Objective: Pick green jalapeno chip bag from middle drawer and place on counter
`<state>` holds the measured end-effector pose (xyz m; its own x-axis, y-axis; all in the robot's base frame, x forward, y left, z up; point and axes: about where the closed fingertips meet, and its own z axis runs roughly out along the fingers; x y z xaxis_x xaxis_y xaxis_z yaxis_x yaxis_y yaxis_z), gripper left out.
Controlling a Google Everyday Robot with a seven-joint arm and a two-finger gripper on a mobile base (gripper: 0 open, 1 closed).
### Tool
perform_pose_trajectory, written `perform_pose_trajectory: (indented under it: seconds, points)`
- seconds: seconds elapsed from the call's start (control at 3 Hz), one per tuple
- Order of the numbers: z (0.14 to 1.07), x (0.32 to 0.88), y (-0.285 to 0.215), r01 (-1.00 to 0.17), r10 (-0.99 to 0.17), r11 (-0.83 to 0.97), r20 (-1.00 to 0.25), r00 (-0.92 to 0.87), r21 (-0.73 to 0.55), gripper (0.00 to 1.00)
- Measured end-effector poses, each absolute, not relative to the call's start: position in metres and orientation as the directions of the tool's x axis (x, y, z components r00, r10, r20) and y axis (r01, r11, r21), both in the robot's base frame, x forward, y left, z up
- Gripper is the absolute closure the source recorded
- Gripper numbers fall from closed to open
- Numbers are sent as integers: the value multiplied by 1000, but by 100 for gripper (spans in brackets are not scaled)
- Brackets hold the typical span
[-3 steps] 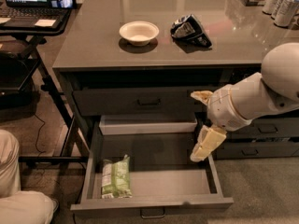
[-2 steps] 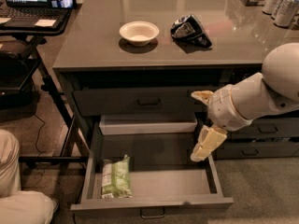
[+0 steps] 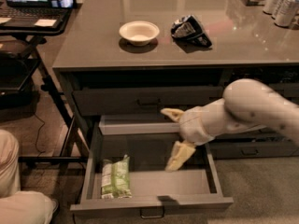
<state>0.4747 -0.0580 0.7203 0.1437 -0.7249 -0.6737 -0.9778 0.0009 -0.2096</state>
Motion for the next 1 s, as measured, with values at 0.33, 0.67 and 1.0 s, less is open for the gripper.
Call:
perform_pose_trajectory:
  seconds: [0.33,0.67,1.0]
  points:
    - [667,485,-7,-965,-611,-61,-756,237,-253,0]
    - [599,489,37,-966,-526,-99,-811,255,-239,0]
    - [599,489,37,-966,-527,-99,-811,255,-239,0]
